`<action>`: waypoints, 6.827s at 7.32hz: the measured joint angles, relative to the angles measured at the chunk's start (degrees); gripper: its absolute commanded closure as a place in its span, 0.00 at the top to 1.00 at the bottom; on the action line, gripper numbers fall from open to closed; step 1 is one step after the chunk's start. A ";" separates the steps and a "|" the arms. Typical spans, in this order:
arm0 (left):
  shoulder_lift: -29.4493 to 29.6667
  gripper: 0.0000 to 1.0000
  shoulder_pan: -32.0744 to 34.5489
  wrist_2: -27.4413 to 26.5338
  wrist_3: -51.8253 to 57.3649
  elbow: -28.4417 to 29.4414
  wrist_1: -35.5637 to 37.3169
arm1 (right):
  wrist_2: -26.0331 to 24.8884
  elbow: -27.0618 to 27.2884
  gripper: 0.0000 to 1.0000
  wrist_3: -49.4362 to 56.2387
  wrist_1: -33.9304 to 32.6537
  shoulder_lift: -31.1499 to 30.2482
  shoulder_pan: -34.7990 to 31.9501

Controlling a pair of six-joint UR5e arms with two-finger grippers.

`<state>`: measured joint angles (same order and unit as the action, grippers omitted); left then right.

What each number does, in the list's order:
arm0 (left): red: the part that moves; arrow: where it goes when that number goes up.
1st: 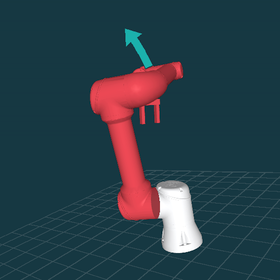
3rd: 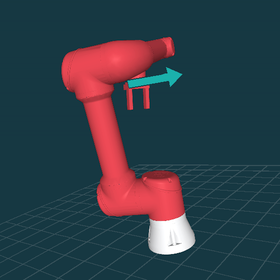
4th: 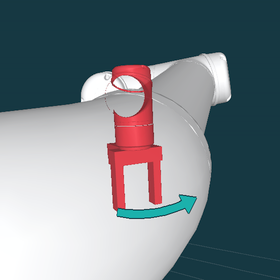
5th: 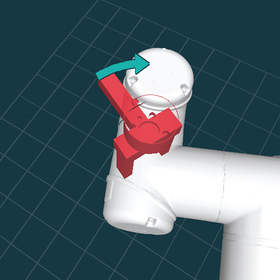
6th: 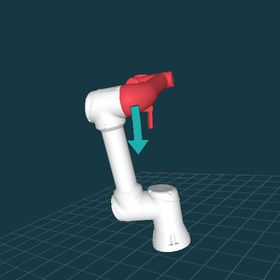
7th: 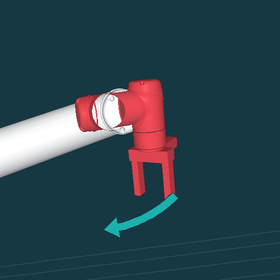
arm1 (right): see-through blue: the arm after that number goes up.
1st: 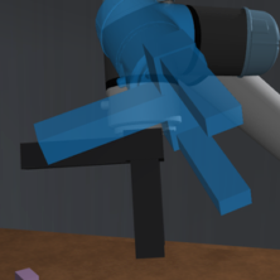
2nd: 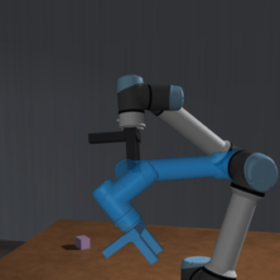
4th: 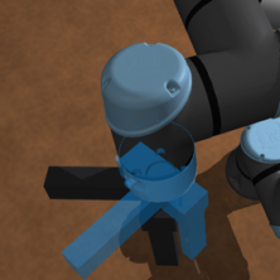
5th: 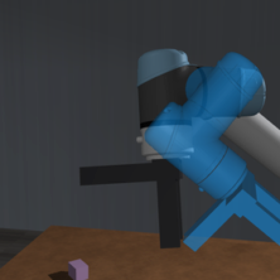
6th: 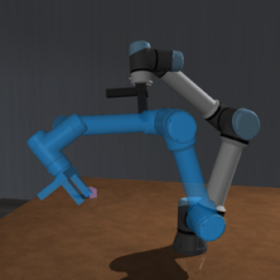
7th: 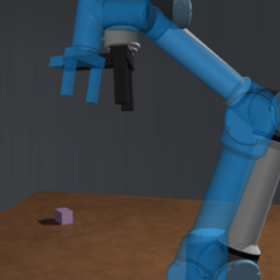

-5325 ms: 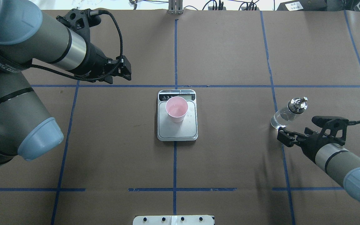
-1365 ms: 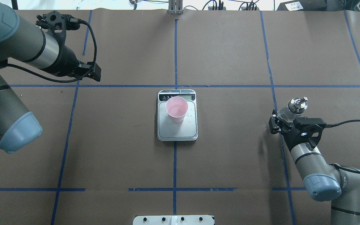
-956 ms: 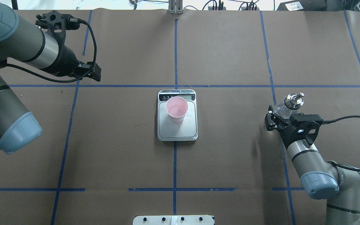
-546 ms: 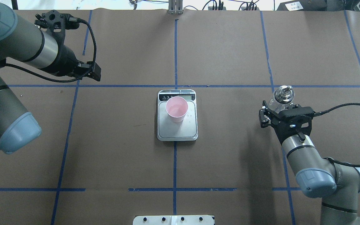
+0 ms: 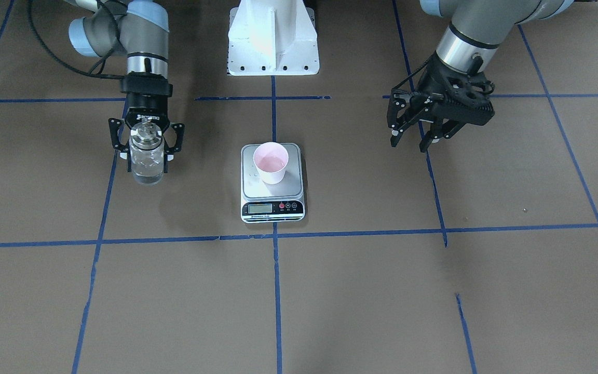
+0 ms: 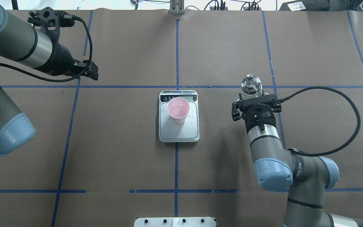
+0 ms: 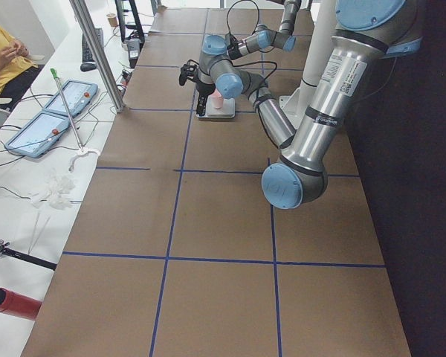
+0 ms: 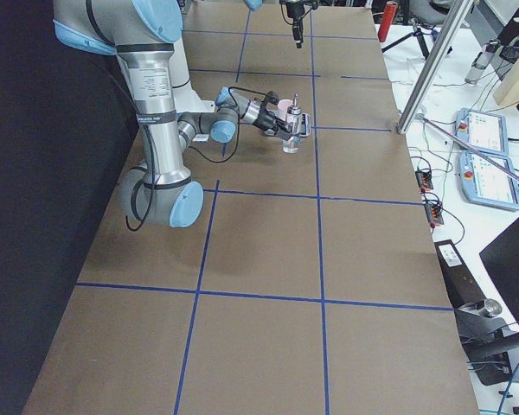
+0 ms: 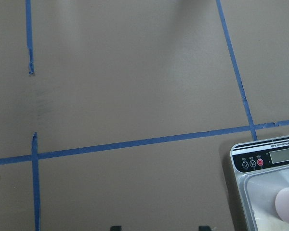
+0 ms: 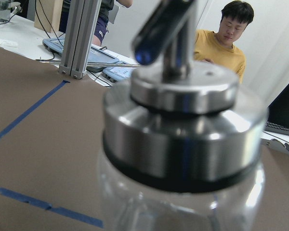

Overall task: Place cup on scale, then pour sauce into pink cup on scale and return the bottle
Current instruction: 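Lift the bottle with the right gripper and carry it toward the cup, then tilt the bottle with the right gripper, spout over the pink cup, then turn the bottle upright and carry it back with the right gripper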

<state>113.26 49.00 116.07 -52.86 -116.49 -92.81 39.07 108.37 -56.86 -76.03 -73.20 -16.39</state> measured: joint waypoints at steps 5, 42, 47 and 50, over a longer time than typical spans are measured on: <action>-3.14 0.62 1.81 0.24 4.92 -0.82 -0.22 | -2.21 -2.42 0.00 14.45 -21.21 8.76 0.23; -7.06 0.65 7.07 0.56 14.92 -0.69 -0.18 | -6.74 0.48 0.00 -4.66 -11.27 0.02 2.41; -7.17 0.65 7.27 0.54 14.82 -1.34 -0.14 | -3.58 0.37 0.00 -28.54 0.55 -8.44 1.61; -7.25 0.65 7.33 0.56 14.73 -1.77 -0.01 | -2.45 0.08 0.00 -34.71 0.62 -11.80 1.17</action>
<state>106.01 56.33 116.63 -38.13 -118.26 -92.82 36.62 108.45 -91.58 -75.42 -85.00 -15.22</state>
